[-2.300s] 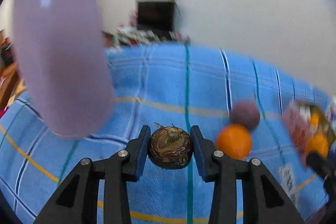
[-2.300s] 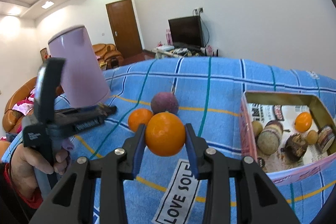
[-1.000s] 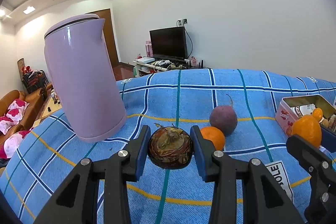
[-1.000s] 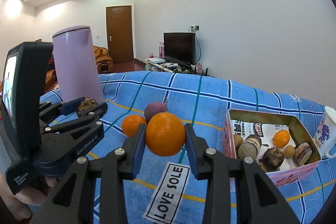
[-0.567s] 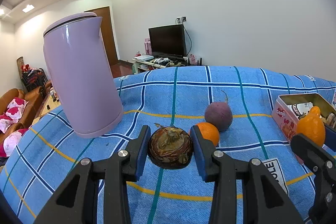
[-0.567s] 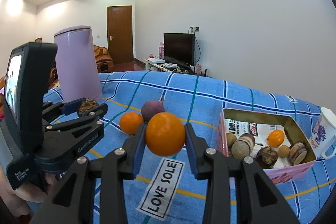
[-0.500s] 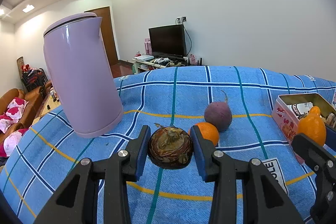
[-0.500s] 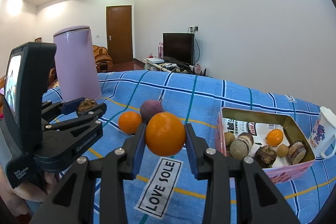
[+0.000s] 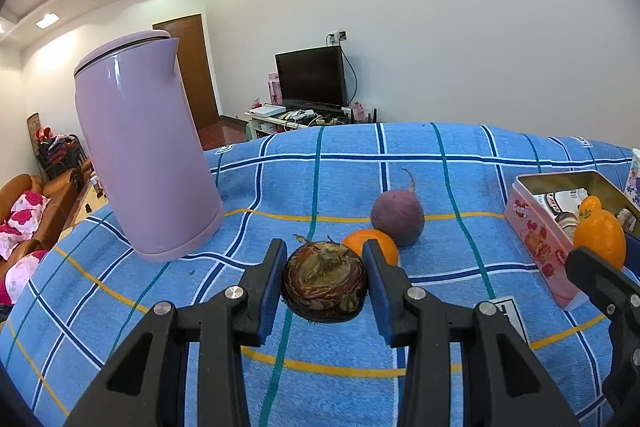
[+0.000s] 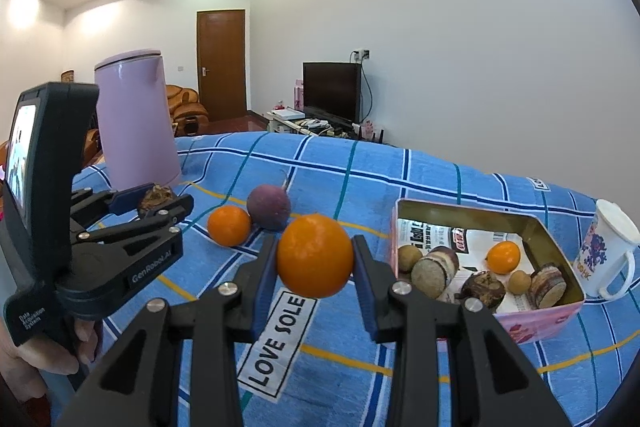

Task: Organize fruits
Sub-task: 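Carry the orange and water chestnut over the pink tin with both tools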

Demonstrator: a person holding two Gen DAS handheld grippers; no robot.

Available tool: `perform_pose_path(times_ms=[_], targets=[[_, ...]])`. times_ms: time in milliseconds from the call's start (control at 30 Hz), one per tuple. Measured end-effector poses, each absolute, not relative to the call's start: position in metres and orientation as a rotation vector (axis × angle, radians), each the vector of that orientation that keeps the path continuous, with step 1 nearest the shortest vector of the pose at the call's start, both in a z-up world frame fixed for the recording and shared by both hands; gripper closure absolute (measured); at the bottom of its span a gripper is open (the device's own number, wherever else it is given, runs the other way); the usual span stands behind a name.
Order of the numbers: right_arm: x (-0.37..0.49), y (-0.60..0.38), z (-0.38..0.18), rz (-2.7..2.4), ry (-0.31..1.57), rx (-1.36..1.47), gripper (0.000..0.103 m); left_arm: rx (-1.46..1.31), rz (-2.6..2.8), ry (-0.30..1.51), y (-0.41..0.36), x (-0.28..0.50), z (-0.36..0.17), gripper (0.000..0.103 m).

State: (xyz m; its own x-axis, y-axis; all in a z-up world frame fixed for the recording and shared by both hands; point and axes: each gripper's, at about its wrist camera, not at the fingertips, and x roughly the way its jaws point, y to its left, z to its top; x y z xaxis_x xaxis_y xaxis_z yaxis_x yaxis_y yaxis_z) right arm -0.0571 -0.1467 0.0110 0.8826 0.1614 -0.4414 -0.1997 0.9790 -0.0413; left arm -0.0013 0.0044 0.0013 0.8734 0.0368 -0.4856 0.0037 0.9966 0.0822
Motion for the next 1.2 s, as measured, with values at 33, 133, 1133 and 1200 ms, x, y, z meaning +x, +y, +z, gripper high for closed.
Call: perform_pose_path(times_ms=[33, 133, 1133, 1200], targets=[[-0.057, -0.147, 0.011, 0.189, 0.452, -0.086, 0.064, 0.078, 0.014, 0.511, 0.004, -0.002, 0.001, 0.062], [-0.058, -0.149, 0.011, 0.187, 0.45, -0.087, 0.064, 0.07, 0.0, 0.52, 0.0, -0.003, 0.001, 0.062], [-0.075, -0.255, 0.027, 0.028, 0.396, -0.036, 0.064, 0.067, -0.158, 0.506, -0.085, -0.012, 0.02, 0.062], [-0.077, -0.271, 0.027, -0.003, 0.397, -0.023, 0.064, 0.077, -0.171, 0.495, -0.094, -0.013, 0.023, 0.062]])
